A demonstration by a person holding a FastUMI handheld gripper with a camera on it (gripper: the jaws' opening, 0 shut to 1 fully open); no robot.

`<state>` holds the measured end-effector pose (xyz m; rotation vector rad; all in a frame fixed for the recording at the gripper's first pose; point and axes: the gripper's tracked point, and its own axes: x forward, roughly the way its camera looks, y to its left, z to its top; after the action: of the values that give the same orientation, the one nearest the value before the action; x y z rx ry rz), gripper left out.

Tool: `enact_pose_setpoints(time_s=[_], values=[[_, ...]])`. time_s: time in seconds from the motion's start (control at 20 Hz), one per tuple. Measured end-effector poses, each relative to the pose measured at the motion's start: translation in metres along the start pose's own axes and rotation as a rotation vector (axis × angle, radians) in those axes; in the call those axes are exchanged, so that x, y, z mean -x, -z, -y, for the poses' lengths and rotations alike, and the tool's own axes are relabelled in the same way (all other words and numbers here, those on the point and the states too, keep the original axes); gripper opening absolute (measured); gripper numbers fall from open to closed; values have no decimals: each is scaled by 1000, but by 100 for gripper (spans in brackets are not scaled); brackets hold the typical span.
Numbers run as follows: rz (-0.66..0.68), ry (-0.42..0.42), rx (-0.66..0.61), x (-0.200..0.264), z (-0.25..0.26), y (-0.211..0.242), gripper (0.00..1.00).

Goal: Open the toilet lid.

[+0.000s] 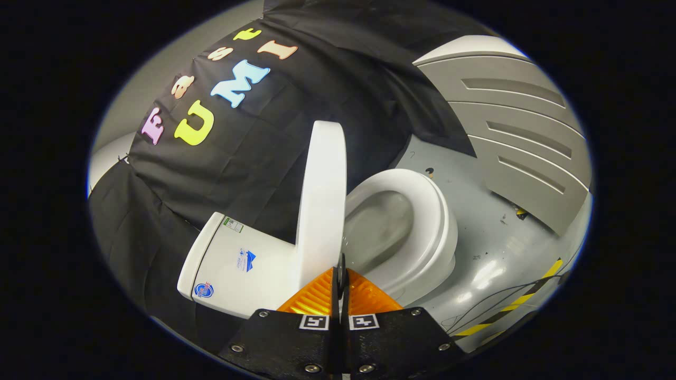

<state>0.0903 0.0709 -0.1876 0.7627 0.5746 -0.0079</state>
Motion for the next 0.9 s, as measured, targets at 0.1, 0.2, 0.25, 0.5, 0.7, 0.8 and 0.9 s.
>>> enact_pose_setpoints(time_s=[0.1,0.2,0.25,0.5,0.7,0.8,0.9], values=[[9,5,25,2,-9,-1,0],[22,9,61,5,-18,-2,0],[30,11,77,6,-23,-3,0],[58,26,139,10,-40,-4,0],[91,40,183,12,-55,-3,0],[108,42,215,14,-64,-4,0],[123,44,247,16,-74,-4,0]])
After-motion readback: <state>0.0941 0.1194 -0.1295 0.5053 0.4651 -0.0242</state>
